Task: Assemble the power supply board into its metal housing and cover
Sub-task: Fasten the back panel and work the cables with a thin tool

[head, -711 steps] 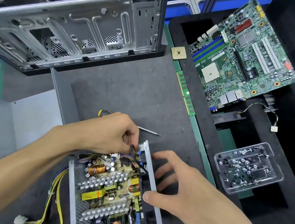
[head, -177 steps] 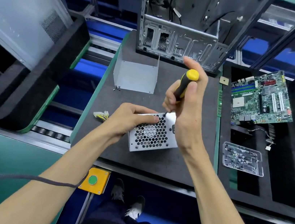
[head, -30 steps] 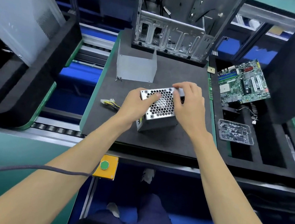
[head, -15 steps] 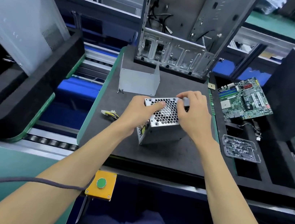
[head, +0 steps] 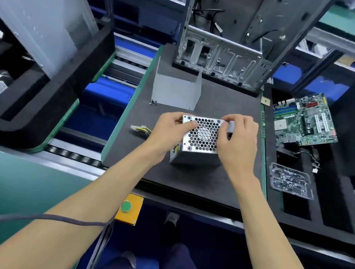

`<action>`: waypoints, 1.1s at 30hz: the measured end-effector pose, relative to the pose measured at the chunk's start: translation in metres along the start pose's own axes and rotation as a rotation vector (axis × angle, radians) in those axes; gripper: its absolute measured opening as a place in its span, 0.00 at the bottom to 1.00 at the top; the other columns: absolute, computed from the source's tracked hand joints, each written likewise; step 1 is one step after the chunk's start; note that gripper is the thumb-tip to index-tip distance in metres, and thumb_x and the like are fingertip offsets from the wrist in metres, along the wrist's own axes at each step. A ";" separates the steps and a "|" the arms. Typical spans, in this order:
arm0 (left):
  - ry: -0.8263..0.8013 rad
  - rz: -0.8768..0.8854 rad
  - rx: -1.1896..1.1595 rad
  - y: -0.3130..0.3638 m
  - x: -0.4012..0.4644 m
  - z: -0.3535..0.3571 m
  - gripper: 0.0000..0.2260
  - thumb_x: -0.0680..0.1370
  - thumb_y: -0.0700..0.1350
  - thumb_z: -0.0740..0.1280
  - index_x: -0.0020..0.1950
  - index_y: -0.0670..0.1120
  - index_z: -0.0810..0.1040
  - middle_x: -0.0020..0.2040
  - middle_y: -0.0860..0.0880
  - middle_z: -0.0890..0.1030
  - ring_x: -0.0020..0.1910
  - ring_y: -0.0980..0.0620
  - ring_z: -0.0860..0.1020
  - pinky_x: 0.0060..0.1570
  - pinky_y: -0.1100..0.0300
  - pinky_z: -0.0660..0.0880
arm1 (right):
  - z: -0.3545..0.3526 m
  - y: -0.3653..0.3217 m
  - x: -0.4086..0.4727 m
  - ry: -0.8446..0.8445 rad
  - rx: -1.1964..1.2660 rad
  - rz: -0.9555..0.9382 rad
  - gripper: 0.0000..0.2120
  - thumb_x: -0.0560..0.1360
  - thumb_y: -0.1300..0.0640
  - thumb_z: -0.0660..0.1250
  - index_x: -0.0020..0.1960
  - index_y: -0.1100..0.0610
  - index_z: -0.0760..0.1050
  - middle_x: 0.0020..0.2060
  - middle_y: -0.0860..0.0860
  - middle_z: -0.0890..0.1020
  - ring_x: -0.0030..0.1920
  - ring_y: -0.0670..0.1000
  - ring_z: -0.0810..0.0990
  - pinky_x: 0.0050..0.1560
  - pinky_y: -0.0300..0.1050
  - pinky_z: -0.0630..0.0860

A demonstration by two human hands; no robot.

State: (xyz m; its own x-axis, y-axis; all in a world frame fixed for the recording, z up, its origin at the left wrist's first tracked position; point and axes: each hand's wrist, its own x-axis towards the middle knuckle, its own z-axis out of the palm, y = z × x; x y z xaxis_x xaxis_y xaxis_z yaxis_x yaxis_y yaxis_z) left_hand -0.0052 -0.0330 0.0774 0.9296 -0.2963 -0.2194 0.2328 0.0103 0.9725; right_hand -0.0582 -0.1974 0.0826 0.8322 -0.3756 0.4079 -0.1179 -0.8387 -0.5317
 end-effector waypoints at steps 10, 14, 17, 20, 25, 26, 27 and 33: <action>-0.059 -0.138 0.023 0.021 0.019 0.000 0.08 0.79 0.40 0.69 0.57 0.46 0.83 0.51 0.46 0.87 0.52 0.48 0.85 0.49 0.60 0.81 | -0.009 -0.003 0.033 -0.364 -0.136 0.073 0.12 0.85 0.52 0.56 0.46 0.54 0.73 0.43 0.48 0.73 0.50 0.54 0.67 0.49 0.50 0.63; -0.062 -0.150 0.074 0.022 0.022 0.003 0.08 0.77 0.42 0.71 0.55 0.51 0.84 0.50 0.48 0.87 0.53 0.50 0.85 0.58 0.53 0.80 | -0.011 -0.006 0.051 -0.475 -0.227 0.040 0.22 0.85 0.47 0.55 0.33 0.52 0.62 0.29 0.46 0.70 0.39 0.57 0.71 0.46 0.53 0.68; -0.030 -0.144 0.118 0.025 0.023 0.003 0.09 0.76 0.44 0.73 0.54 0.54 0.84 0.51 0.50 0.86 0.53 0.52 0.84 0.59 0.53 0.79 | -0.012 -0.011 0.066 -0.529 -0.217 -0.029 0.22 0.85 0.45 0.55 0.34 0.52 0.67 0.30 0.46 0.74 0.34 0.52 0.72 0.49 0.53 0.71; -0.015 -0.102 0.223 0.029 0.022 0.003 0.11 0.77 0.47 0.73 0.58 0.56 0.82 0.53 0.56 0.84 0.52 0.61 0.82 0.53 0.64 0.76 | -0.010 -0.026 0.080 -0.520 -0.111 -0.103 0.19 0.85 0.45 0.56 0.42 0.54 0.75 0.36 0.47 0.79 0.40 0.55 0.77 0.46 0.52 0.73; 0.064 -0.060 0.268 0.036 0.010 -0.002 0.15 0.77 0.52 0.73 0.63 0.53 0.78 0.57 0.58 0.82 0.56 0.63 0.80 0.59 0.62 0.76 | 0.007 -0.056 0.089 -0.499 0.092 -0.178 0.17 0.84 0.45 0.57 0.46 0.52 0.80 0.41 0.46 0.83 0.44 0.52 0.80 0.43 0.49 0.74; 0.091 -0.051 0.252 0.038 0.006 -0.005 0.15 0.78 0.51 0.72 0.63 0.52 0.78 0.56 0.57 0.83 0.55 0.63 0.81 0.57 0.62 0.77 | 0.011 -0.061 0.089 -0.517 0.130 -0.197 0.17 0.84 0.46 0.58 0.46 0.52 0.79 0.42 0.46 0.83 0.45 0.53 0.80 0.45 0.50 0.76; 0.113 -0.039 0.241 0.039 0.001 -0.009 0.14 0.77 0.51 0.72 0.63 0.51 0.79 0.55 0.57 0.83 0.53 0.62 0.81 0.55 0.63 0.78 | 0.015 -0.066 0.087 -0.536 0.166 -0.216 0.16 0.84 0.46 0.57 0.46 0.52 0.79 0.42 0.46 0.83 0.46 0.53 0.80 0.46 0.52 0.77; 0.096 -0.043 0.304 0.041 -0.028 -0.031 0.18 0.75 0.51 0.75 0.63 0.53 0.78 0.55 0.54 0.83 0.54 0.59 0.81 0.57 0.61 0.79 | 0.028 -0.086 0.072 -0.515 0.252 -0.275 0.19 0.84 0.47 0.56 0.43 0.53 0.78 0.38 0.48 0.82 0.43 0.53 0.79 0.46 0.54 0.77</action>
State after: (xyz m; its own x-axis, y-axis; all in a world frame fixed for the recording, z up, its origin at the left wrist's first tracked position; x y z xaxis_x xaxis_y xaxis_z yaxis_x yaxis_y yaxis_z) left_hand -0.0127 0.0049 0.1205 0.9467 -0.1988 -0.2536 0.1903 -0.2900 0.9379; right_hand 0.0266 -0.1413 0.1370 0.9751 0.1310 0.1788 0.2166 -0.7351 -0.6425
